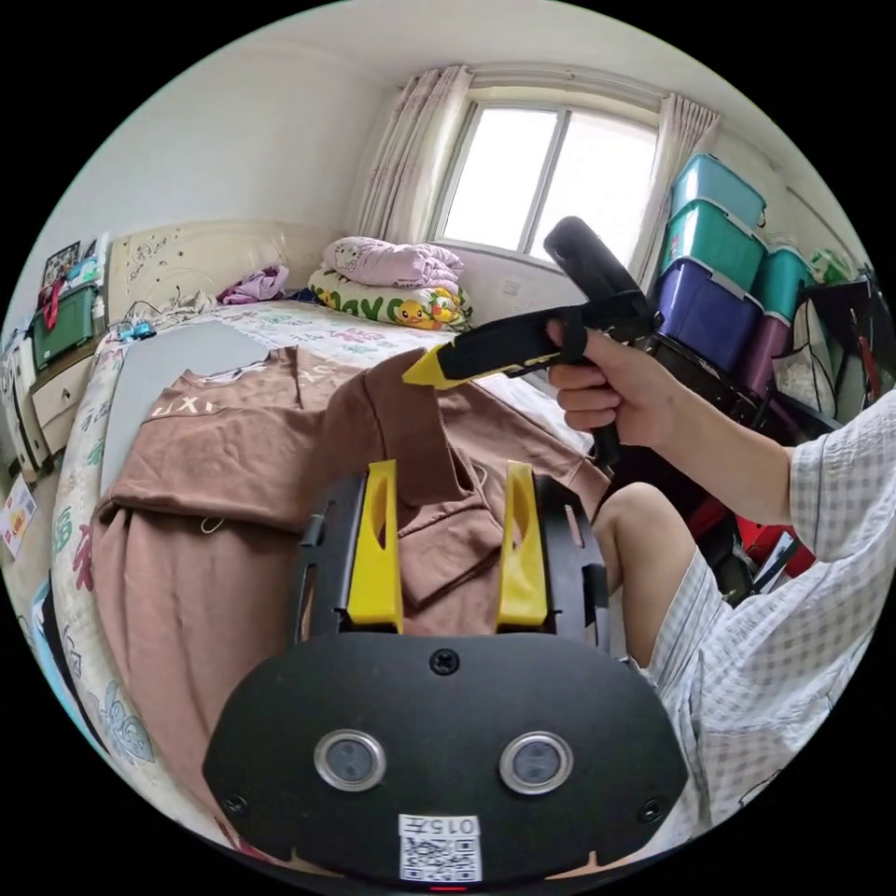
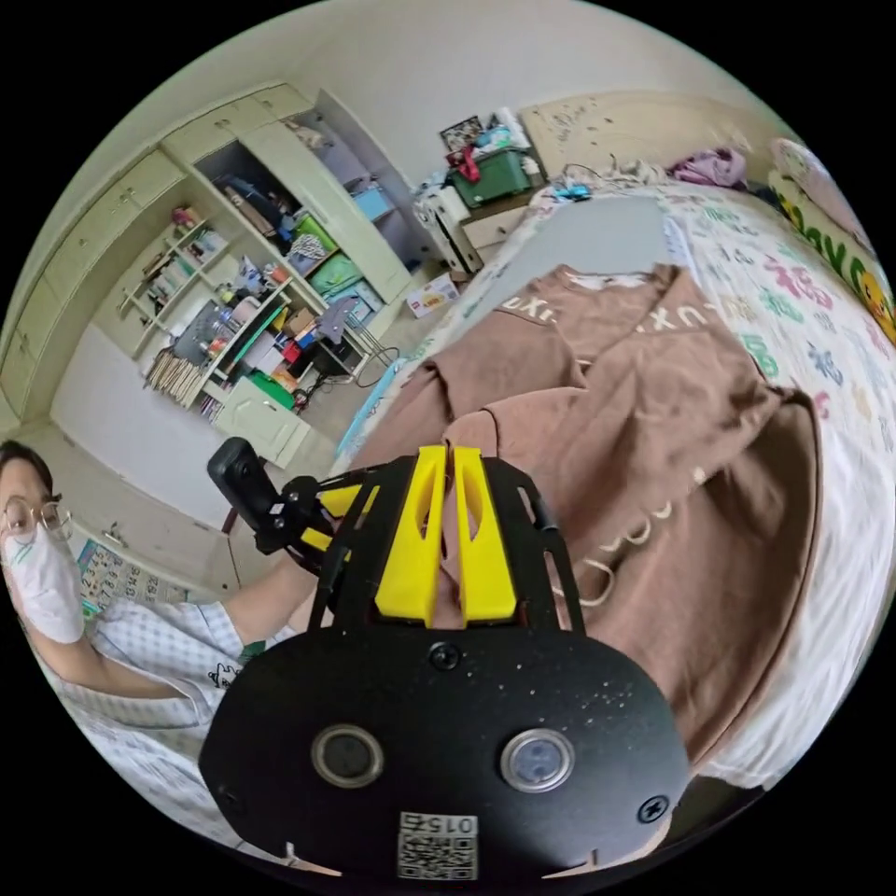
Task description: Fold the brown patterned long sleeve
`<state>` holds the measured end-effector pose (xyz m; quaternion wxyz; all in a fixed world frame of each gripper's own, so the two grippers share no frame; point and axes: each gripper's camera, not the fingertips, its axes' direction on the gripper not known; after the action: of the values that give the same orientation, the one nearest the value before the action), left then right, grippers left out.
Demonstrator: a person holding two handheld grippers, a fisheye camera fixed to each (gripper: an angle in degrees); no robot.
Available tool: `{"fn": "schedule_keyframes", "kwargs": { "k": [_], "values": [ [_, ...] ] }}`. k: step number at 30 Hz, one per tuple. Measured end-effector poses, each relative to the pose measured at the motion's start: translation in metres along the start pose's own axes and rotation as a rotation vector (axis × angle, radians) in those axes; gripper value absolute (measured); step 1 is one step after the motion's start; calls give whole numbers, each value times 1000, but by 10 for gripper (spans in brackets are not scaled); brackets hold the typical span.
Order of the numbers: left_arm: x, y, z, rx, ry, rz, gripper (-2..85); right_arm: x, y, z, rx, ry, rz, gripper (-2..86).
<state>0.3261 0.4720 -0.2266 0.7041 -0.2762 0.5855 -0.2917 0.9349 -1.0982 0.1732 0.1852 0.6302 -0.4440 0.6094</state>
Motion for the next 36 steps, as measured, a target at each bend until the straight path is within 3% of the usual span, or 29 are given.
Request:
{"fn": "schedule_keyframes", "kwargs": {
  "k": [5,8,12,17,22,27,30,32,33,34,36],
  "values": [
    [-13,13,-17,93,-55,-88,127,-29,-12,26,-46,-75,-77,19],
    [-45,27,-36,159,-37,-208,23,-44,-9,36,-61,-83,-158,41],
    [-95,47,-68,197,-62,-374,3,-53,17,48,-143,44,-274,92],
    [-126,60,-88,217,-59,-448,-2,-47,53,93,-417,170,-297,165],
    [-134,61,-75,182,-54,-426,-2,-63,55,111,-455,353,-403,74],
    [-139,52,-69,123,-63,-345,-2,-57,36,98,-442,294,-410,8],
    [-162,42,-119,98,-180,-272,-2,-19,-3,3,-233,443,-324,6],
    [-208,36,-186,149,-292,-340,-2,24,-33,-75,-69,666,-183,13],
    [-245,33,-238,188,-430,-428,-1,42,-42,-103,-6,754,-109,16],
    [-283,39,-291,251,-607,-575,0,82,-54,-159,116,896,98,27],
    [-324,62,-353,314,-812,-807,2,149,-38,-242,258,962,545,70]
  ]
}}
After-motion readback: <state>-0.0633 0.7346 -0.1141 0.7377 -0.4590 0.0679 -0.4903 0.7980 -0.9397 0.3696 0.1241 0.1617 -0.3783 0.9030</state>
